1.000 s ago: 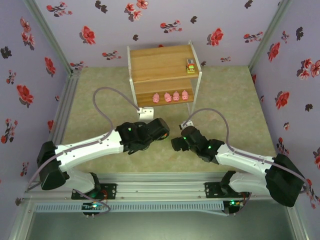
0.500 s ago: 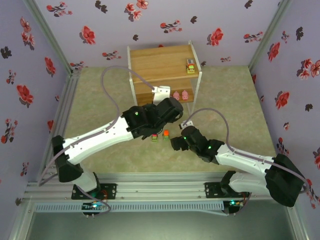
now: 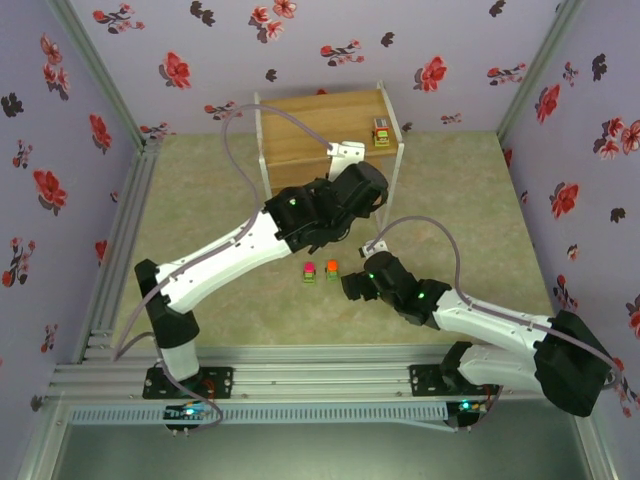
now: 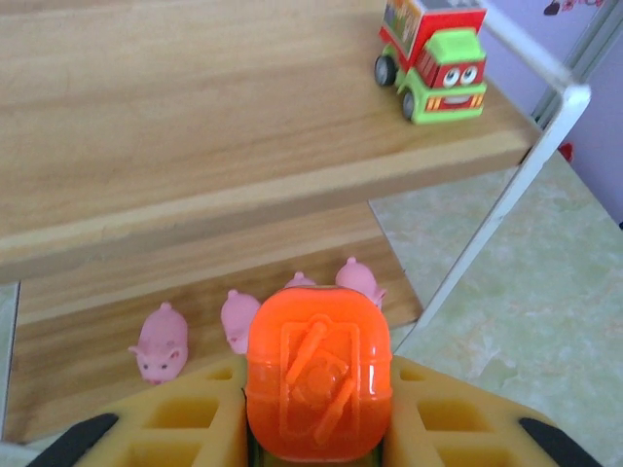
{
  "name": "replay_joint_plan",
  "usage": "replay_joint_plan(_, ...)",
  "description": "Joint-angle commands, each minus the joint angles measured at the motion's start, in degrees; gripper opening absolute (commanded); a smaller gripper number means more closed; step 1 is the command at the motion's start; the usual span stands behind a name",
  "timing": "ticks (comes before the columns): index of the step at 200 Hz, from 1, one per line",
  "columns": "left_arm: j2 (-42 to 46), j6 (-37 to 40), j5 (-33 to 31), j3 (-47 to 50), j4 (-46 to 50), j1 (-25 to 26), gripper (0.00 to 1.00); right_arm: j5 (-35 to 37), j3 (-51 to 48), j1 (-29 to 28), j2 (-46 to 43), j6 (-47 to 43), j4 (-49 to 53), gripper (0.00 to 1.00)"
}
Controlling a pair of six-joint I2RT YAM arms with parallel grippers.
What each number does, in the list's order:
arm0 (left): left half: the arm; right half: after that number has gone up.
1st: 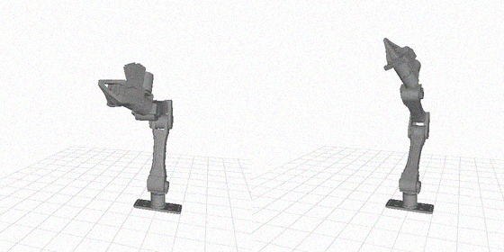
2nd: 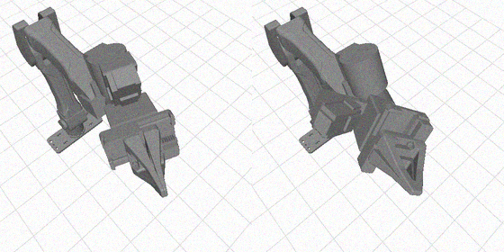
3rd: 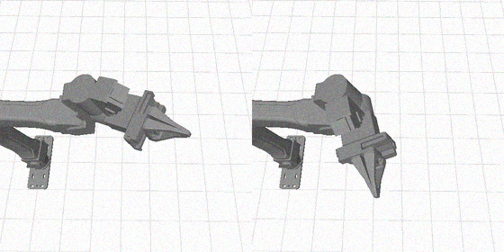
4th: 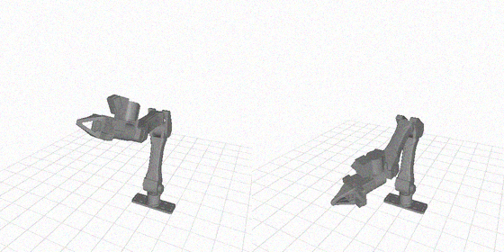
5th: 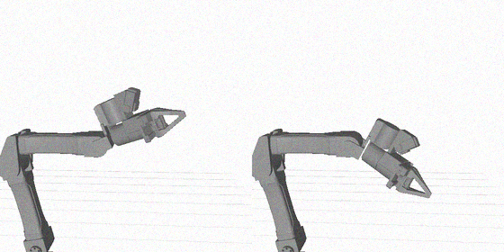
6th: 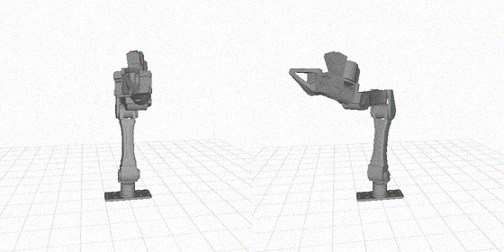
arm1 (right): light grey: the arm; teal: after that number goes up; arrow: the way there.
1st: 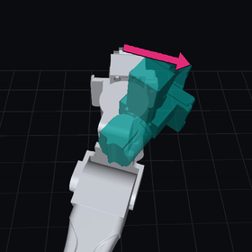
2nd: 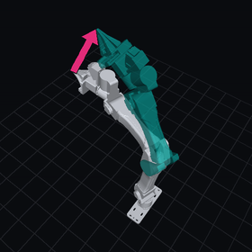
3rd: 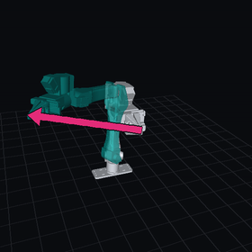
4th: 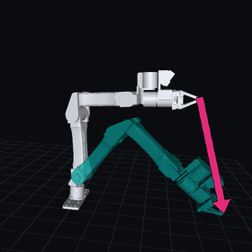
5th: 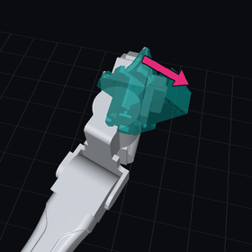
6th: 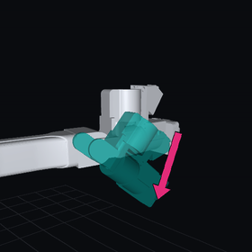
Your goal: Place and organize the plastic toys onto the shelf
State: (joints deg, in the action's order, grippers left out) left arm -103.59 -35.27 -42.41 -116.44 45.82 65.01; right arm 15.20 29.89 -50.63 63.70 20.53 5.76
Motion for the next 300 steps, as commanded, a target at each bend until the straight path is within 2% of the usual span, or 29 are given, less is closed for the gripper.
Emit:
replay_joint_plan(1,-2.35,2.78,-0.35,-4.67,0.85,-0.83,0.25,1.49,-0.48,-0.48,-0.32,-1.06,-0.66,0.9)
replay_joint_plan(40,-5.59,3.87,0.29,-9.5,-0.05,-1.72,0.26,1.63,-0.52,-0.47,-0.33,-1.1,-0.66,0.9)
replay_joint_plan(157,-9.61,4.68,3.16,-14.91,-5.98,-6.42,0.25,1.33,-0.18,-0.46,1.51,-1.24,-1.13,0.9)
replay_joint_plan(300,-15.64,5.75,4.62,-22.6,-4.6,-9.72,0.26,1.5,0.04,-0.46,2.13,-1.33,-1.32,0.9)
